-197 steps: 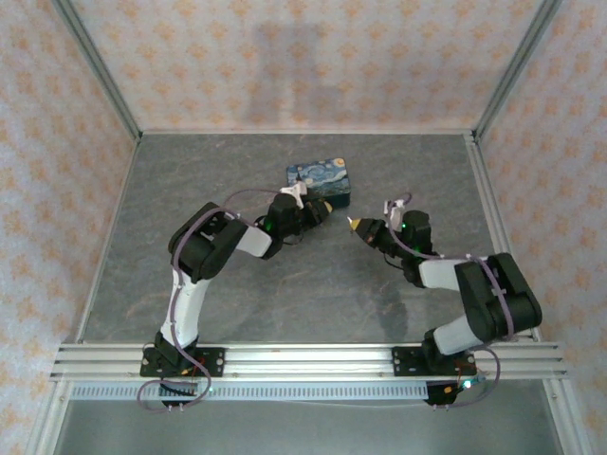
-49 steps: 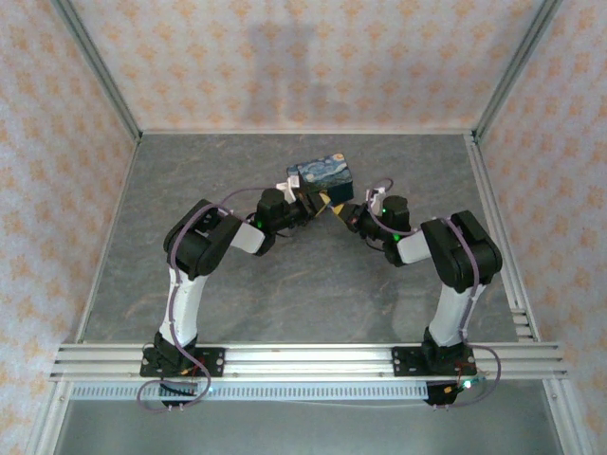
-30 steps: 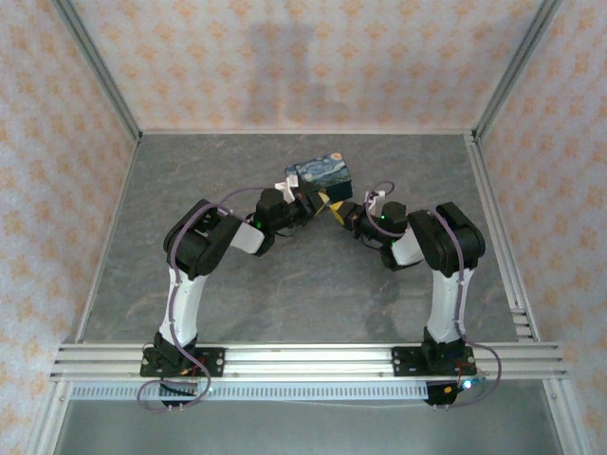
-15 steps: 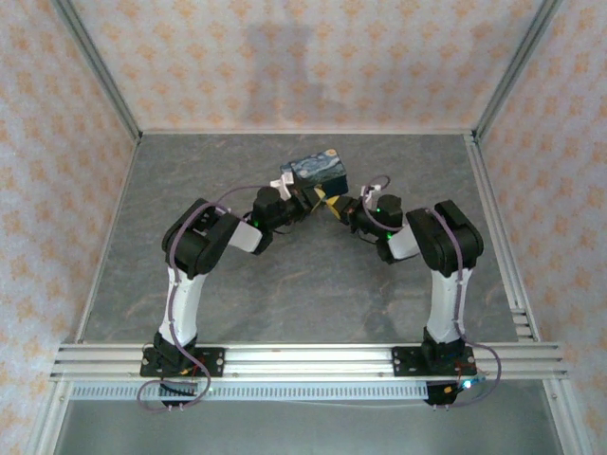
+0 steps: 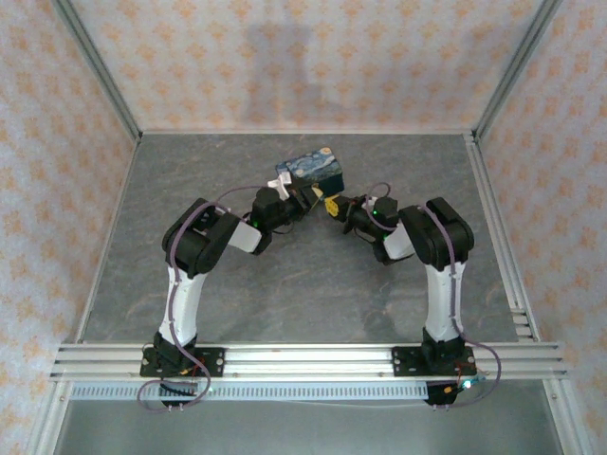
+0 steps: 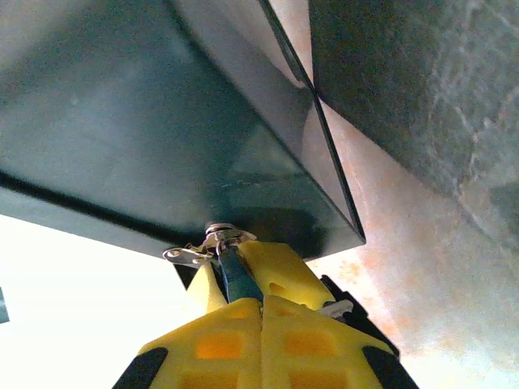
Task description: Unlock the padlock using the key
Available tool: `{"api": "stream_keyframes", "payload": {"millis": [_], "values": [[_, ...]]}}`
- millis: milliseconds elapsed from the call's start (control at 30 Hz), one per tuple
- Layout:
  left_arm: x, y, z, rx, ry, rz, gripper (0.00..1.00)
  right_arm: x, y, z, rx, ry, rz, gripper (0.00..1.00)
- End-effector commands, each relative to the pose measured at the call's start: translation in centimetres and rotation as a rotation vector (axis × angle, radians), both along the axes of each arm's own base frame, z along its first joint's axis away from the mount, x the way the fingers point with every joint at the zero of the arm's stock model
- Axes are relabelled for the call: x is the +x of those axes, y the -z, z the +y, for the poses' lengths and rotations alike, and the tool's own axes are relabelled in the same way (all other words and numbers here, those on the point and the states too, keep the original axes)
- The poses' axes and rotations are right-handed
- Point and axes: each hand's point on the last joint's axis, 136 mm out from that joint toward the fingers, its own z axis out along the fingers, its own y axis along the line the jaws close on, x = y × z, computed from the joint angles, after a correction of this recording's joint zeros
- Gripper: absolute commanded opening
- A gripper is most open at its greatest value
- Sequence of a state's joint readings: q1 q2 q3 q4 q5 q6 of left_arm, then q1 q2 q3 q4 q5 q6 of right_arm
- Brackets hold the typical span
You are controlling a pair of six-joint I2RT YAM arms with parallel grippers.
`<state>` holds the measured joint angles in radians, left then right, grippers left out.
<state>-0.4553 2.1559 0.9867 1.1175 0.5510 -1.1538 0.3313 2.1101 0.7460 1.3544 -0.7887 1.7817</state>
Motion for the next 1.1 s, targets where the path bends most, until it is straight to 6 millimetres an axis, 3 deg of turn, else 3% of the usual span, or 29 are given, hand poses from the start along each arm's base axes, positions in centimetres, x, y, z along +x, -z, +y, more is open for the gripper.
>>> {"api": "stream_keyframes", "payload": {"millis": [0, 300, 400, 467, 567, 633, 800, 967, 1067], "values": [[-3.8, -1.9, -3.4, -0.043, 0.205, -0.107, 0.0, 0.9, -3.6, -0.5, 0.129, 0.092, 0.02, 0.0], [-4.3, -2.4, -3.0, 0.001, 0.199, -0.154, 0.0, 0.3, -6.7, -0.5, 0.254, 0.174, 0.078, 0.0], [-4.5, -2.1, -2.8, 0.024, 0.203, -0.149, 0.0, 0.0, -6.4, -0.7, 0.255, 0.195, 0.09, 0.0], [-4.5, -1.5, -2.8, 0.041, 0.207, -0.122, 0.01, -0.4, -5.4, -0.3, 0.229, 0.174, 0.101, 0.01], [-4.6, -0.2, -2.5, 0.08, 0.199, -0.083, 0.01, -1.0, -2.6, -0.2, 0.166, 0.15, 0.125, 0.26], [-4.6, 0.8, -2.2, 0.115, 0.19, -0.055, 0.01, -1.5, -1.0, -0.6, 0.12, 0.152, 0.128, 0.33], [-5.1, 2.5, -1.6, 0.191, 0.186, 0.0, 0.04, -3.1, 1.3, -2.5, -0.013, 0.146, 0.111, 0.39], [-5.8, 4.3, -0.6, 0.287, 0.179, 0.059, 0.08, -6.9, 5.1, -4.7, -0.271, 0.06, 0.164, 0.41], [-6.2, 5.2, -0.1, 0.359, 0.177, 0.098, 0.21, -8.7, 6.1, -5.6, -0.457, -0.017, 0.163, 0.41]]}}
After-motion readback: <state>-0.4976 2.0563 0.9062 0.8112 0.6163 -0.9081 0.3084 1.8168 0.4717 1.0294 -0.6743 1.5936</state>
